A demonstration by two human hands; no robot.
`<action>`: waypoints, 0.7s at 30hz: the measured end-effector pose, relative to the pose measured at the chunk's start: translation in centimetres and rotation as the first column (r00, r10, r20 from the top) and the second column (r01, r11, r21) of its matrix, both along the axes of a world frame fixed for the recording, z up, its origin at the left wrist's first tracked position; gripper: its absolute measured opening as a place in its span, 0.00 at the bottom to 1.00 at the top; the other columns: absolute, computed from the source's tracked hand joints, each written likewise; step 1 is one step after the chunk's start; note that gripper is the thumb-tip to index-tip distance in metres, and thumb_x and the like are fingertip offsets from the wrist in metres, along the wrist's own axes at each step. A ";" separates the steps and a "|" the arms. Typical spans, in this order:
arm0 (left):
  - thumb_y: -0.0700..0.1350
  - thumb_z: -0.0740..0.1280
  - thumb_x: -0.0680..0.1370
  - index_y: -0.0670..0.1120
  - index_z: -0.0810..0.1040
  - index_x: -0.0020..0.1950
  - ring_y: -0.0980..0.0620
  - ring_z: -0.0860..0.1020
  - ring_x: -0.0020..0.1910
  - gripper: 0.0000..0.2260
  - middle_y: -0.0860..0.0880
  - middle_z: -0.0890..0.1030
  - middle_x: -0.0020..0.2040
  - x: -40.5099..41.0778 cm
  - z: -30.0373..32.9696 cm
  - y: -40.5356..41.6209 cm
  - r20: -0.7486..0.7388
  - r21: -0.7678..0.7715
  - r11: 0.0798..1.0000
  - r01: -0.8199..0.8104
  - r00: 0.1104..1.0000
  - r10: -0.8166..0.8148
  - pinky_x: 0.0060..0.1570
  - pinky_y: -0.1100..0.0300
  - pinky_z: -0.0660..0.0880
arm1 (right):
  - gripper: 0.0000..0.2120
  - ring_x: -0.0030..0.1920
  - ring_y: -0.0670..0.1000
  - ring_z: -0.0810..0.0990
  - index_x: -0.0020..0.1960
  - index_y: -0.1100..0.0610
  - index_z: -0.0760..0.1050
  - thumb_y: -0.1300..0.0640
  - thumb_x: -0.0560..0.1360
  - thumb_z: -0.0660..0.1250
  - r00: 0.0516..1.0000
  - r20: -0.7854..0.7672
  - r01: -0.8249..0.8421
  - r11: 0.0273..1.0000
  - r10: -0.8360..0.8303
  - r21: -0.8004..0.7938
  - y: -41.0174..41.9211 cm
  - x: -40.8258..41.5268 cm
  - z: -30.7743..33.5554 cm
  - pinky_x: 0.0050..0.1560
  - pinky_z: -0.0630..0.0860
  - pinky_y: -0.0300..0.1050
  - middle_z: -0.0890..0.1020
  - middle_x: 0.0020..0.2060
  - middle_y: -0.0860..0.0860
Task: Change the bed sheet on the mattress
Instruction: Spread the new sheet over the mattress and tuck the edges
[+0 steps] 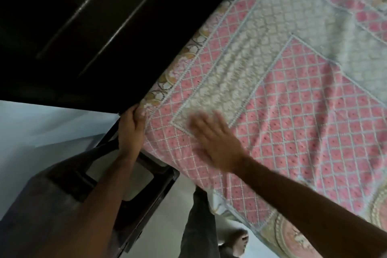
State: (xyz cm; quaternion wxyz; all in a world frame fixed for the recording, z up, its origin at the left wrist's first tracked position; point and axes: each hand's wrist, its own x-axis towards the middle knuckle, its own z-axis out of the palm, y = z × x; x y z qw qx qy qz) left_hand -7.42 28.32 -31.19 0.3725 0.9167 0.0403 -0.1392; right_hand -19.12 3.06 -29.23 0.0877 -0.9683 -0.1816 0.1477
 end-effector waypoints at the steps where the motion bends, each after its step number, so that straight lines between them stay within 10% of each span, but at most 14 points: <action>1: 0.53 0.57 0.86 0.44 0.72 0.73 0.43 0.76 0.64 0.19 0.42 0.77 0.66 0.3 0.1 -0.1 -0.048 0.000 1.000 -0.015 0.999 0.015 0.58 0.55 0.71 | 0.36 0.81 0.60 0.41 0.82 0.57 0.44 0.36 0.83 0.46 0.997 -0.005 0.074 0.997 -0.074 -0.018 -0.1 2.1 0.1 0.76 0.48 0.68 0.44 0.81 0.57; 11: 0.37 0.56 0.81 0.52 0.67 0.74 0.58 0.69 0.72 0.22 0.52 0.68 0.72 2.7 0.6 -1.4 0.269 -0.158 0.948 0.278 0.935 -0.229 0.73 0.59 0.65 | 0.36 0.81 0.58 0.49 0.82 0.55 0.49 0.39 0.81 0.53 0.935 -0.013 -0.353 0.932 0.353 -0.086 4.5 8.9 -0.7 0.75 0.46 0.68 0.53 0.81 0.55; 16: 0.43 0.56 0.79 0.42 0.74 0.71 0.41 0.68 0.75 0.21 0.42 0.70 0.75 3.5 1.4 -6.2 0.338 0.252 0.749 0.613 0.669 -0.662 0.75 0.36 0.58 | 0.35 0.81 0.59 0.47 0.82 0.57 0.51 0.37 0.82 0.48 0.938 0.012 0.345 0.937 -0.345 -0.057 -12.4 2.0 -0.4 0.74 0.53 0.70 0.51 0.81 0.56; 21: 0.51 0.58 0.80 0.46 0.70 0.77 0.44 0.63 0.78 0.25 0.45 0.66 0.79 1.2 -0.5 -16.8 0.277 0.471 0.302 0.829 0.186 -0.943 0.71 0.30 0.58 | 0.41 0.80 0.56 0.36 0.82 0.51 0.38 0.29 0.77 0.38 0.381 -0.078 0.870 0.386 -0.921 -0.308 -27.9 -11.1 1.8 0.77 0.46 0.69 0.37 0.80 0.51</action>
